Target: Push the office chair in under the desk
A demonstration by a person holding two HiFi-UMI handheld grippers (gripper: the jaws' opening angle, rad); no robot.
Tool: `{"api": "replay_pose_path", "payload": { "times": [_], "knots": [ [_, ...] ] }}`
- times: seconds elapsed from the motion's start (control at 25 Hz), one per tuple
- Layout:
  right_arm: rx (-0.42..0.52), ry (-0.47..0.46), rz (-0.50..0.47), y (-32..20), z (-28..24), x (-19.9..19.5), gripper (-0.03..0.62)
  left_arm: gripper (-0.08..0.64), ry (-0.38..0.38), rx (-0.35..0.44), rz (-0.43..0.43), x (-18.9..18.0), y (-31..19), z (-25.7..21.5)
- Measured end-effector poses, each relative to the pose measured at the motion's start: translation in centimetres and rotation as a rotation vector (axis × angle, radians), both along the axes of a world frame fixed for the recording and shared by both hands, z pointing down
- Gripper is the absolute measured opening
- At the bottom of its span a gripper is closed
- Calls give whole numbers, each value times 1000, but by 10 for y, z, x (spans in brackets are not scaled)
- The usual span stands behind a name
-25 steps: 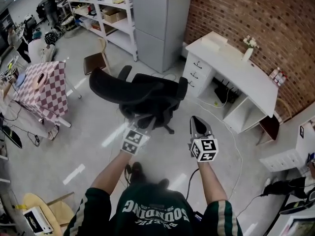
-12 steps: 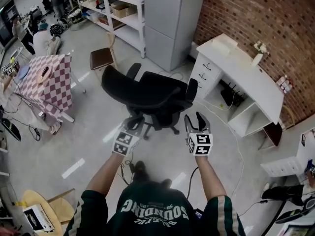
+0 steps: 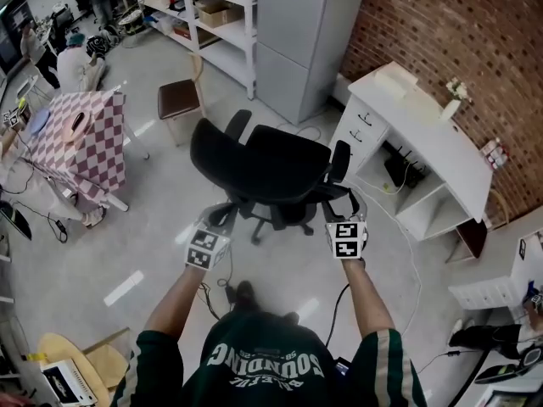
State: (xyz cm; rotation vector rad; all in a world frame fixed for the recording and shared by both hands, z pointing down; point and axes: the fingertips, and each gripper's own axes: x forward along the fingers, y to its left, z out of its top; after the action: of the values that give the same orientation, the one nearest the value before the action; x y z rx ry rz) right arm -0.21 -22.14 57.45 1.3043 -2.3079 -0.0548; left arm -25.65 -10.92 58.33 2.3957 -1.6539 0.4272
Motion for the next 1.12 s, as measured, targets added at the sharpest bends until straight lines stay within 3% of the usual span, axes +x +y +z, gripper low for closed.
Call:
{"api": "replay_pose_path", "payload": {
  "times": [0.4,0.8,1.12],
  "knots": [
    [-41,59,51,-31,18,1,306,11,1,-22,-55,-80,-28,17],
    [-9,15,28,-39,20,4,305,12,1,-2,-91,-153,-70,17],
    [-13,0,38,-41,21,16,306,219,-24,22,-92,-184,-109,14]
  ]
}}
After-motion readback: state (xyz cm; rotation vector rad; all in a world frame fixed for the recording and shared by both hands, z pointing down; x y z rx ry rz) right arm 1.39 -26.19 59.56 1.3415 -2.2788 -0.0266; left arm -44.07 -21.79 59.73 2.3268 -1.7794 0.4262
